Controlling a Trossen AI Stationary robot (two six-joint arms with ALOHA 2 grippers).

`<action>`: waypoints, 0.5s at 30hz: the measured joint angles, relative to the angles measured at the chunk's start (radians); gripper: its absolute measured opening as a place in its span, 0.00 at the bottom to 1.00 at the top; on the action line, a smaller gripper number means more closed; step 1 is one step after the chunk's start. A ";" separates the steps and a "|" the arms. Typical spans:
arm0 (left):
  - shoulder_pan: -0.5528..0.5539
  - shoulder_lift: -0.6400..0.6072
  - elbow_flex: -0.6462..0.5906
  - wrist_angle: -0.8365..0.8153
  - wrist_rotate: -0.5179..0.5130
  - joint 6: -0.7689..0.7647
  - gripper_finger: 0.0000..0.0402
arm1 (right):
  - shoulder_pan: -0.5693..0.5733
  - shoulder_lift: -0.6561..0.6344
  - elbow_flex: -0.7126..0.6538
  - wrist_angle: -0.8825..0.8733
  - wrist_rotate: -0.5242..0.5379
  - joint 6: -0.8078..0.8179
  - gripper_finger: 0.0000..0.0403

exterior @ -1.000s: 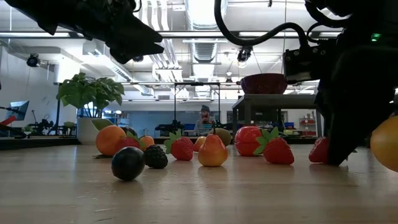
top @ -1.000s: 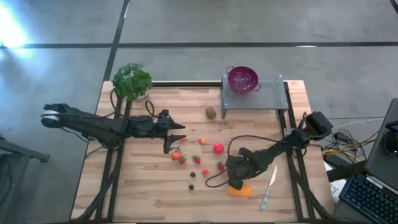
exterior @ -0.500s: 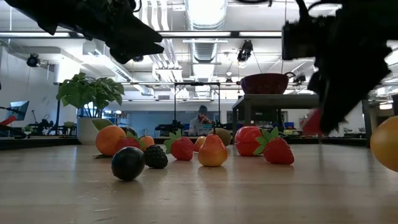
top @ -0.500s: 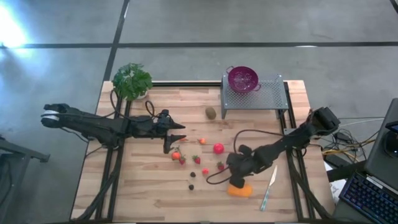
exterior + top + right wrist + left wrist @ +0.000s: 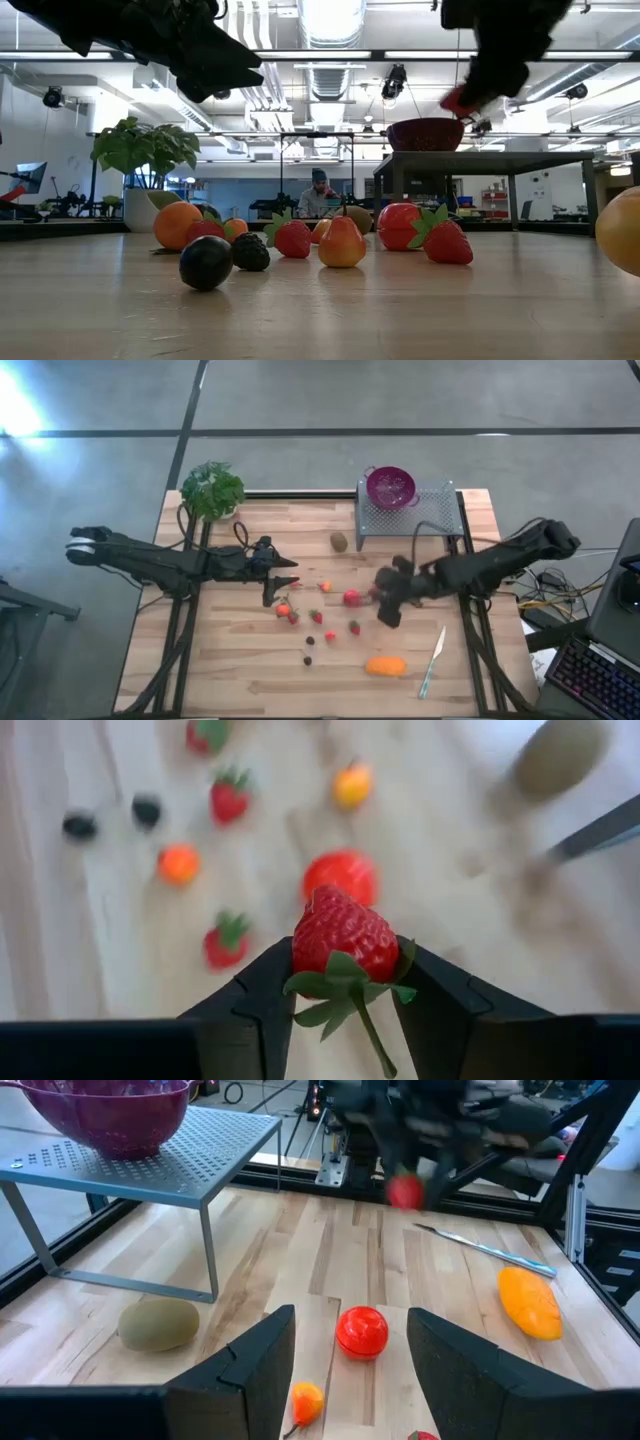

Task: Pick & Place Fruit
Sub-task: Put the strawberry into the violet strainer bowl on the shelf

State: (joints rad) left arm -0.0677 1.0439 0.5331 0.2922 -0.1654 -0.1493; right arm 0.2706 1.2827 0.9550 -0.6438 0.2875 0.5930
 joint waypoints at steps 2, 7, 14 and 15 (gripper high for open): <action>0.000 0.000 0.000 0.000 0.000 0.000 0.50 | -0.057 -0.049 0.000 -0.005 0.001 -0.050 0.35; 0.000 0.000 0.000 -0.001 0.000 0.000 0.50 | -0.224 -0.147 0.020 -0.010 0.000 -0.183 0.33; -0.001 0.000 0.000 -0.001 0.000 0.000 0.50 | -0.495 -0.172 0.135 -0.055 -0.073 -0.342 0.35; -0.001 0.000 0.000 0.000 0.000 0.000 0.50 | -0.535 -0.162 0.162 -0.076 -0.085 -0.366 0.35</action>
State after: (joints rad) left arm -0.0685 1.0439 0.5327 0.2920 -0.1654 -0.1490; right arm -0.2644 1.1211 1.1173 -0.7198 0.2027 0.2265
